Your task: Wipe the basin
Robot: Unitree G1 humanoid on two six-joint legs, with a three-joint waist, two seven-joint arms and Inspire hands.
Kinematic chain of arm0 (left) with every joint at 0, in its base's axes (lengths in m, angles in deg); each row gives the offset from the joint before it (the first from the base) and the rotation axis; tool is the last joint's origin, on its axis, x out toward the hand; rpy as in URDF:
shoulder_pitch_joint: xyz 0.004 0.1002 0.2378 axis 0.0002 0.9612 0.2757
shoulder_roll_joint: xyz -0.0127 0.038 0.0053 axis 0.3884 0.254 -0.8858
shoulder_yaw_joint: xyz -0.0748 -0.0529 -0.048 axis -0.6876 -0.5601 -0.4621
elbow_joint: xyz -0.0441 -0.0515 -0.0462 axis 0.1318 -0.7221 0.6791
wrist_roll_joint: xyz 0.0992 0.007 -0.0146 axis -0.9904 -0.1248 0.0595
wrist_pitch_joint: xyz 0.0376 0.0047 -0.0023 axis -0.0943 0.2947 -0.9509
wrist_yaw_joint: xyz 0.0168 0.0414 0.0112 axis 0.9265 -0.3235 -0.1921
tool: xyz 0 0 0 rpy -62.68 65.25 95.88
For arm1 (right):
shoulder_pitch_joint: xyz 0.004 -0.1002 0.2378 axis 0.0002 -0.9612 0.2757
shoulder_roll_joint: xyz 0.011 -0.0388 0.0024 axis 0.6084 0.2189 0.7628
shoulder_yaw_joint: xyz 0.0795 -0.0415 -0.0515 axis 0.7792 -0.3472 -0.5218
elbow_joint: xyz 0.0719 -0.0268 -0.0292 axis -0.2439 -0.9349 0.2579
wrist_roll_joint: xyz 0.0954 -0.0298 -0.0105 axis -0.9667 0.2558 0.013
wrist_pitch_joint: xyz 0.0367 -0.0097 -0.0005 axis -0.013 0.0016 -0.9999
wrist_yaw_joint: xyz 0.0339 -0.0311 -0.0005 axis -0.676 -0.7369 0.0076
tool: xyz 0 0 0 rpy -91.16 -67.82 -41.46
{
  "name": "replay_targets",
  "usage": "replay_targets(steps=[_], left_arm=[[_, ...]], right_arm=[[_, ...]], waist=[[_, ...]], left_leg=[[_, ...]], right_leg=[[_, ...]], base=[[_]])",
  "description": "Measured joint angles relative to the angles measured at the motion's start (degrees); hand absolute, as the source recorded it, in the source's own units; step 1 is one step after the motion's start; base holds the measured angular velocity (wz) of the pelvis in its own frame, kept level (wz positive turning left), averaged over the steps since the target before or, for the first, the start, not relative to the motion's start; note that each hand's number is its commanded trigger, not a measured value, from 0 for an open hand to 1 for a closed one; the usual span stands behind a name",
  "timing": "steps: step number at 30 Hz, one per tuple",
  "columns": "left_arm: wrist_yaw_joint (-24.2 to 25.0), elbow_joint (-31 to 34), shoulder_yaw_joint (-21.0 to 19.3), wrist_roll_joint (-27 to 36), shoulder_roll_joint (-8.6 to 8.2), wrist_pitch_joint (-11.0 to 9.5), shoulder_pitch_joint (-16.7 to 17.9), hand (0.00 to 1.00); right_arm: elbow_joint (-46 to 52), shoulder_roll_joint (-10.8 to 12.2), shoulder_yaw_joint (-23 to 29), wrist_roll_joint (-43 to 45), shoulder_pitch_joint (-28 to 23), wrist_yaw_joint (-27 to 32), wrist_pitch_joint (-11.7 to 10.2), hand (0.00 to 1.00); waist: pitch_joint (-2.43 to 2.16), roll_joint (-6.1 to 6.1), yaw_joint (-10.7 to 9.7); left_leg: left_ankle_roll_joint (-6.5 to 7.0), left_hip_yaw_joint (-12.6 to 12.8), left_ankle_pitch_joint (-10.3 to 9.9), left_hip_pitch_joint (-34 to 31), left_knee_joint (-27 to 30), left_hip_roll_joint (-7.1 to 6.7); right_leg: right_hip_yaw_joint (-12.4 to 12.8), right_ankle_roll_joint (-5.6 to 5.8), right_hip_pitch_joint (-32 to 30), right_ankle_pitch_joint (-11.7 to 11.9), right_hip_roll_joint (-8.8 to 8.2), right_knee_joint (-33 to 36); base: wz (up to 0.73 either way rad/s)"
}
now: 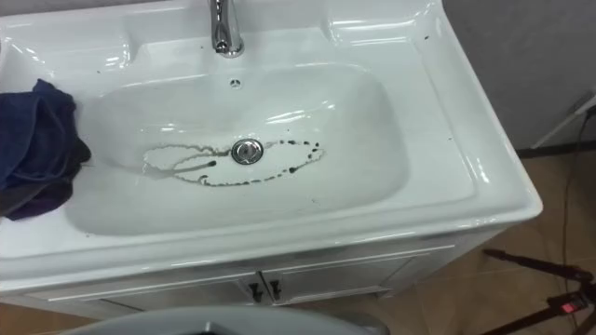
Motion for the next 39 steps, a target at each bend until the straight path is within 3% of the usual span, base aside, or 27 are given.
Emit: replay_targets(steps=[12, 17, 24, 33, 35, 37, 39], left_arm=[[-3.05, 0.02, -0.23, 4.1, 0.03, -0.03, 0.31, 0.0], [-5.14, 0.07, -2.94, 10.24, 0.0, -0.49, 1.15, 0.0], [-10.11, 0.2, -9.71, 17.66, 0.15, -1.07, 1.84, 0.0], [-19.61, 3.06, -18.51, 29.86, 0.19, -3.83, 3.07, 0.0], [-22.28, 5.37, -19.65, 30.85, 0.23, -5.08, 3.09, 0.0], [-27.05, 7.97, -21.46, 30.84, 0.45, -7.62, 2.94, 0.0], [-31.06, 11.15, -22.72, 30.91, 0.53, -8.57, 3.2, 0.0]], right_arm=[[-0.09, 0.0, -0.19, -4.82, 1.06, 1.29, -0.05, 0.0], [-0.19, -0.03, -0.07, -6.94, 0.91, 1.71, -0.18, 0.0], [-1.56, -0.13, 1.09, -7.12, 0.96, 1.94, -0.67, 0.0], [-1.77, -1.03, 1.03, -6.87, 0.57, 2.04, -1.17, 0.0], [-1.61, -1.29, 0.98, -5.97, 0.56, 1.77, -1.24, 0.0], [-1.37, -1.51, 0.85, -4.83, 0.55, 1.73, -1.35, 0.0], [-0.99, -1.66, 0.82, -3.59, 0.23, 1.81, -1.42, 0.0]], waist=[[0.05, 0.2, 0.43], [0.09, 0.28, 1.13], [0.19, 0.5, 2.38], [0.18, 0.5, 5.41], [0.17, 0.42, 6.35], [0.09, 0.22, 7.44], [-0.22, 0.85, 8.9]], left_leg=[[0.02, 0.03, -0.01, -0.38, 0.09, -0.41], [0.02, -0.07, -0.01, -0.4, 0.06, -0.42], [0.02, -1.31, -0.01, -0.46, -0.42, -0.45], [0.03, -2.47, 0.0, -0.83, -0.38, -0.6], [0.15, -3.2, 0.07, -1.07, -0.43, -0.72], [0.44, -3.33, 0.27, -1.39, -0.47, -0.9], [0.46, -3.41, 0.29, -1.51, -0.46, -1.01]], right_leg=[[0.12, 0.37, -0.01, -0.19, -0.12, -0.07], [-0.08, 0.39, 0.16, -0.22, -0.15, -0.24], [-1.41, 0.44, 0.75, -0.26, -0.26, -1.0], [-2.65, 0.46, 1.01, -0.31, -0.52, -0.97], [-3.34, 0.49, 0.98, -0.43, -0.7, -0.95], [-4.03, 0.54, 0.81, -0.68, -1.04, -0.93], [-4.03, 0.55, 0.67, -0.67, -1.11, -0.89]], base=[[0.0], [0.0], [0.1], [0.06], [0.19], [0.16], [0.02]])
